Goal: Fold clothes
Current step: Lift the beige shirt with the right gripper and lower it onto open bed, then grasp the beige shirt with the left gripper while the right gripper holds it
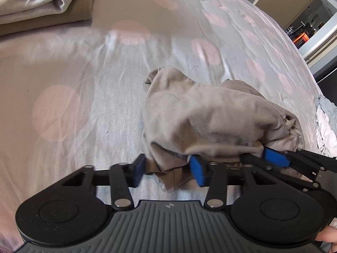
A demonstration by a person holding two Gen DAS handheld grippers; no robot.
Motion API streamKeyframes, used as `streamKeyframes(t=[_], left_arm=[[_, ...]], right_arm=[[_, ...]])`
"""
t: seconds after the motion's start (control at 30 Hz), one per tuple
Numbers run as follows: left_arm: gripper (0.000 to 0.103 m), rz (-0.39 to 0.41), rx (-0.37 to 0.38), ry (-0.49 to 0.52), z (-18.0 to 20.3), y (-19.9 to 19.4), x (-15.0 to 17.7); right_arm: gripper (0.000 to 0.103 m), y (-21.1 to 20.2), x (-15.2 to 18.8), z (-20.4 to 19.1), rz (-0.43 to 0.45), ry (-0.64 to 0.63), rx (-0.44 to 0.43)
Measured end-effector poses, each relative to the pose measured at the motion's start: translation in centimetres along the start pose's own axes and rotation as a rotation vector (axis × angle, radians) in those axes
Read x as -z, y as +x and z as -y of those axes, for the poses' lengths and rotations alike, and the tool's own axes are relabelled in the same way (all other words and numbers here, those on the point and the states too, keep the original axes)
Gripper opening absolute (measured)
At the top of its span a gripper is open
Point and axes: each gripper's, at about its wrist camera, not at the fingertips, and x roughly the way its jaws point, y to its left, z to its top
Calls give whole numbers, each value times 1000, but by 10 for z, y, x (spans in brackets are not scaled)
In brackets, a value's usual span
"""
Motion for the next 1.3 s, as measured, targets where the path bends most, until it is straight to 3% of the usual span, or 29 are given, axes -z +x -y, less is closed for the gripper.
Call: streamKeyframes(t=[0.07,0.17,0.3,0.43,0.6,0.73,0.8,0.87,0.93,1.03,1.2,1.27,1.3], left_arm=[[19,28,29,-29,-5,-4,-1],[13,102,81,-43,-7,-16,-2],[13,171,82,-22,-2,-26,-2],[9,259,48,0,2,-37,-4],[10,244,34,17,5,-33,-6],[34,250,50,91,18,-34,-2],[53,258,68,128,25,-35,1],[56,255,91,157,31,-36,4],[61,241,113,181,35,-36,6],[68,202,114,210,42,-31,8],[66,114,58,263,51,-15,12],[36,88,29,269,52,-10,13],[29,83,23,264,50,-9,13]], right_arm=[[15,-9,2,7,52,44,-1],[10,-31,4,13,168,93,13],[9,-65,3,20,321,127,34],[8,-78,-9,43,374,174,121],[8,-81,-17,91,365,257,240],[10,-73,-6,120,296,366,226],[15,-71,-1,131,273,411,214],[24,-75,4,129,294,416,185],[43,-81,5,120,335,365,139],[50,-85,7,95,369,223,52],[56,-76,6,42,349,-85,-41],[61,-71,7,25,335,-189,-57],[62,-68,9,17,324,-240,-52]])
